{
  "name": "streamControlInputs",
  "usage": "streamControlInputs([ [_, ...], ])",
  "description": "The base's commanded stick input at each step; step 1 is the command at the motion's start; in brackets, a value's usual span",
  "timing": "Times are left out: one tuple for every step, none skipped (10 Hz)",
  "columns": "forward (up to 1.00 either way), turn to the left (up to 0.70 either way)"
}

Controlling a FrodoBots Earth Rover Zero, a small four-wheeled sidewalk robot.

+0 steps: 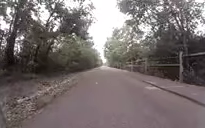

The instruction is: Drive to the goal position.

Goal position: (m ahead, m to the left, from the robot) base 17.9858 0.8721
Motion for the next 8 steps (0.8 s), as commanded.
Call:
streamControlInputs([
  [0.70,0.00],
  [0.70,0.00],
  [0.70,0.00],
  [0.70,0.00],
  [0.70,0.00],
  [0.70,0.00],
  [0.70,0.00],
  [0.70,0.00],
])
